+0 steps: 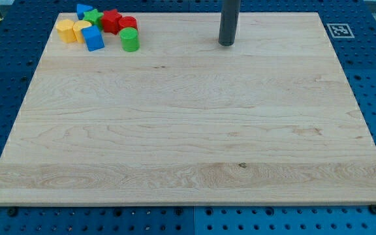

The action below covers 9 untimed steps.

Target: Point your arm at the yellow hexagon

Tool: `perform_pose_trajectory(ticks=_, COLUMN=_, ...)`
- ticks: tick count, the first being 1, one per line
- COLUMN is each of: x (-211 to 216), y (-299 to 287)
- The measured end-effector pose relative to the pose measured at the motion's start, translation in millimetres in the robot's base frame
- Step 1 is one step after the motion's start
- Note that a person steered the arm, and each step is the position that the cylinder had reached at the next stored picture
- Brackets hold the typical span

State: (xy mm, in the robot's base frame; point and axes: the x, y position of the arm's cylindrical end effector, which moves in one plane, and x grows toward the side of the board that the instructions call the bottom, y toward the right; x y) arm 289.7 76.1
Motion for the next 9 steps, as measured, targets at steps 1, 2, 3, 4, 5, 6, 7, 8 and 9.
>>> perform_pose_trajectory(ticks=1, x=0, y=0)
perform_pose_trajectory(ticks=2, x=0, y=0)
perform_pose_trajectory(ticks=3, x=3, y=-14)
perform_pose_trajectory(ticks=4, x=33, y=-86)
perform_pose_trajectory(ticks=5, x=74, y=-144)
perform_pose_trajectory(ticks=6, x=92, y=-228)
perform_pose_trajectory(ticks=7, x=68, y=-319)
perform_pose_trajectory(ticks=8, x=38, y=-379)
perform_pose_trajectory(ticks=9, x=38, y=-379)
